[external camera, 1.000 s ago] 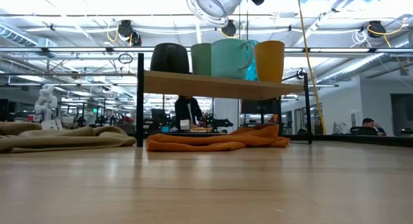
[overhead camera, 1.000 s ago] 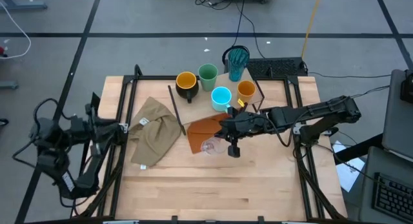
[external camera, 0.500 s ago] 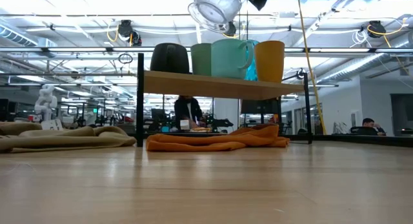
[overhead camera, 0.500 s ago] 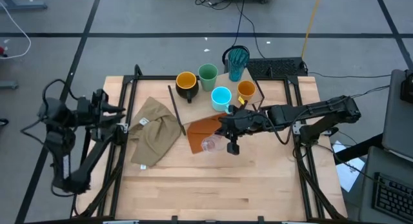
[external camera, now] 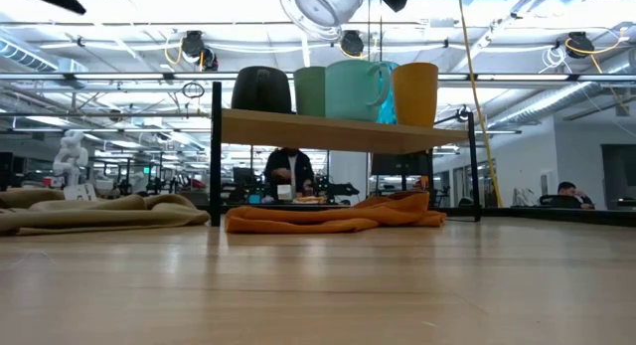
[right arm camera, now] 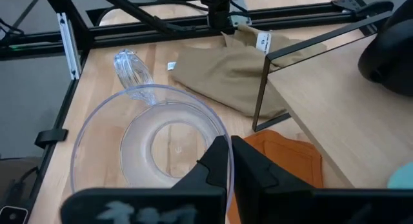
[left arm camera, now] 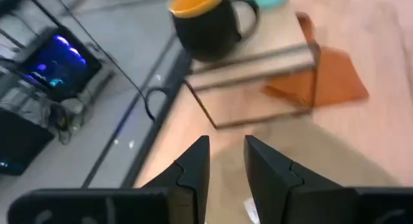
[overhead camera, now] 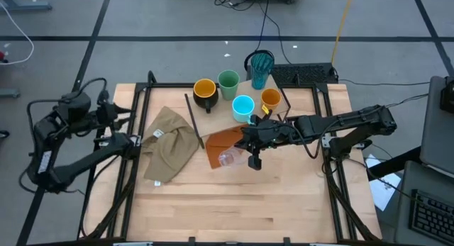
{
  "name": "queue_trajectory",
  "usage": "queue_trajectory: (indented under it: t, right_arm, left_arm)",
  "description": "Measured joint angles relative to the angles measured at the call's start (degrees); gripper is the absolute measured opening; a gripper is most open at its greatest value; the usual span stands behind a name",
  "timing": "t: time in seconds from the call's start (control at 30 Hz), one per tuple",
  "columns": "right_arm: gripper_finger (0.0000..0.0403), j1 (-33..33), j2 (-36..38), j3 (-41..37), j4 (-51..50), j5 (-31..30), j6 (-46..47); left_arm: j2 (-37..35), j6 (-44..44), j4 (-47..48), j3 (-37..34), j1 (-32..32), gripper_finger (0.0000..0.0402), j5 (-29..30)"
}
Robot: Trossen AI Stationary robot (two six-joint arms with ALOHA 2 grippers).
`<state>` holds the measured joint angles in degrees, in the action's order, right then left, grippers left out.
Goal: Stack small to large cups/mugs on shelf
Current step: Put the transparent mug on the shelf
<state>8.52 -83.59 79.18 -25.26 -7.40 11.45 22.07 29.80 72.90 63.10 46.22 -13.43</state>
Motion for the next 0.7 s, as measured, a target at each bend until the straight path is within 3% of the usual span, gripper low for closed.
queue_trajectory:
  t: [0.07, 0.2, 0.33, 0.47, 0.7]
  right_arm:
    - [0.0000, -0.2, 0.0, 0.0, 0.4, 0.0, -0.1]
    - [0.0000, -0.3, 0.0, 0.0, 0.6, 0.0, -0.5]
    - [0.0000, -0.3, 0.0, 0.0, 0.6, 0.0, -0.6]
    - [0.0000, -0.3, 0.0, 0.0, -0.5, 0.0, -0.6]
    - [0.0000, -1.6, 0.0, 0.0, -1.6, 0.0, -1.7]
  left_arm:
    - [-0.1, -2.8, -4.1, -0.8, -3.0, 0.0097, -0.6]
    - [0.9, -9.7, -14.4, -4.2, -6.8, 0.0097, -9.7]
    - [5.7, -12.8, -17.7, -7.2, -8.3, 0.0097, -8.2]
    - [11.6, -16.3, -25.7, -9.0, -11.0, 0.0097, -12.3]
    - [22.6, -19.4, -36.1, -6.5, -24.9, 0.0097, -13.8]
